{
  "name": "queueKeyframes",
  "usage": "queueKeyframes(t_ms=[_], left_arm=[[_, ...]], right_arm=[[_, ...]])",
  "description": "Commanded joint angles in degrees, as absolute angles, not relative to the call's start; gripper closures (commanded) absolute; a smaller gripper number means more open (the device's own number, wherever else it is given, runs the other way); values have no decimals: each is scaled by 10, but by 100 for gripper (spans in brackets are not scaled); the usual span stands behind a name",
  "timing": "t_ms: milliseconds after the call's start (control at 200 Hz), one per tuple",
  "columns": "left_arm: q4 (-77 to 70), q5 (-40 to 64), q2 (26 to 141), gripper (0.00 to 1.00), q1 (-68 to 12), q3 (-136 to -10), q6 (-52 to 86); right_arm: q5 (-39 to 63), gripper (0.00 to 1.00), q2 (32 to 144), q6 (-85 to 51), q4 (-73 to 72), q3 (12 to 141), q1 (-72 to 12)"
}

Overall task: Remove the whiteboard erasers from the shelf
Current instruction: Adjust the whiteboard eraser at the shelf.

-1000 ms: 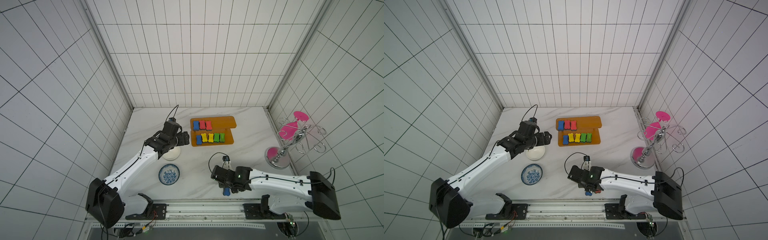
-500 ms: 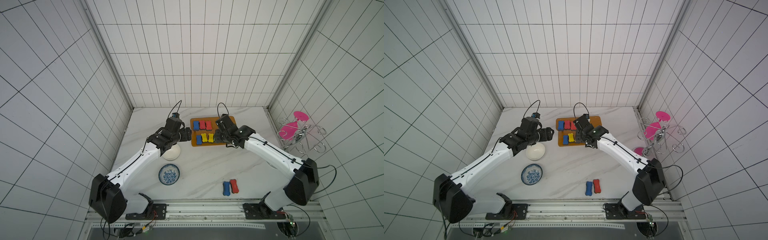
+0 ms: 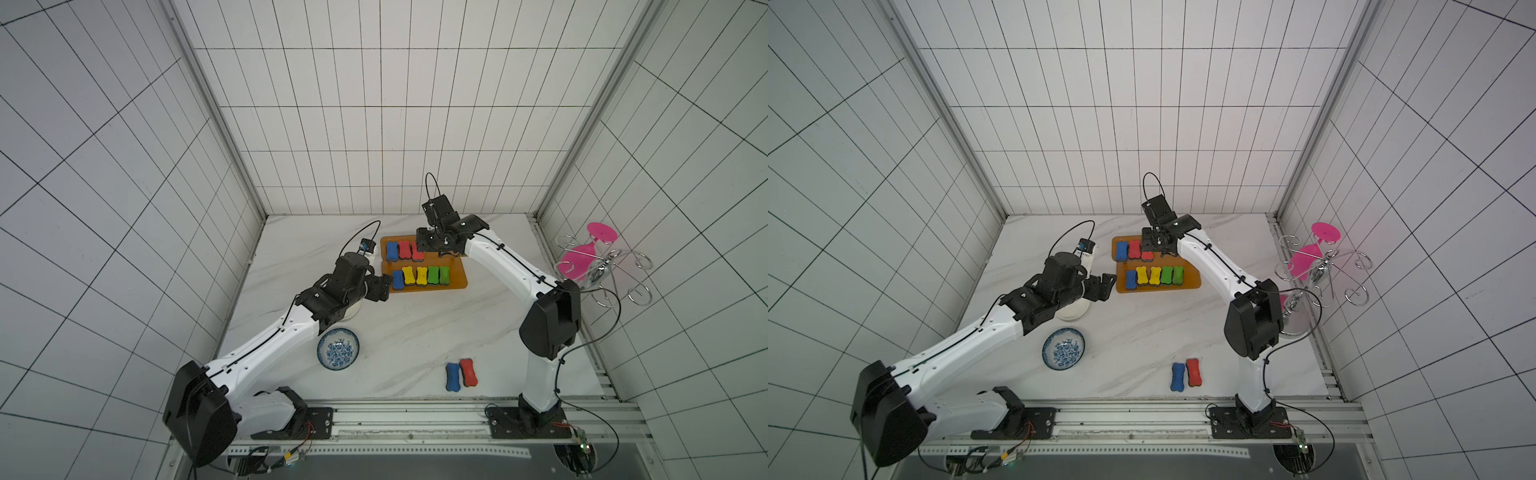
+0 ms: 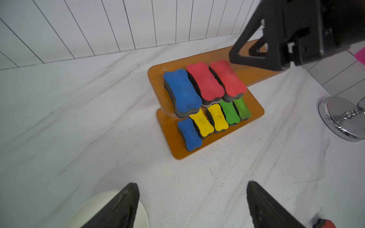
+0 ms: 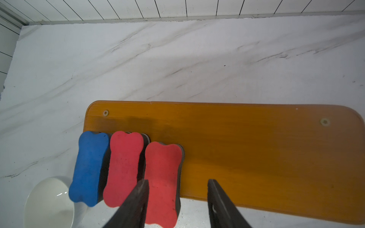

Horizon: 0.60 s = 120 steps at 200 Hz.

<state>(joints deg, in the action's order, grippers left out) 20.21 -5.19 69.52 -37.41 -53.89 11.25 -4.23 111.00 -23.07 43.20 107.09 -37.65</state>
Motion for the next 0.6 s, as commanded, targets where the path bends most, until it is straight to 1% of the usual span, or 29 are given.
queueKeyframes(t_ms=[0,125,230,350,595], left_arm=[[165,-50,669,9,-384,-522,58],[134,-50,641,7,-384,-494,61],[99,-35,629,6,-385,-469,59],[96,-36,632,5,-384,-470,62],[96,-47,640,5,-384,-471,71]], right_arm=[[-16,48,1130,-209,458,1098,-370],[6,47,1141,-205,457,1106,-370],[6,46,1147,-203,457,1110,-370],[1,46,1155,-201,458,1115,-371],[-15,50,1169,-202,468,1119,-371]])
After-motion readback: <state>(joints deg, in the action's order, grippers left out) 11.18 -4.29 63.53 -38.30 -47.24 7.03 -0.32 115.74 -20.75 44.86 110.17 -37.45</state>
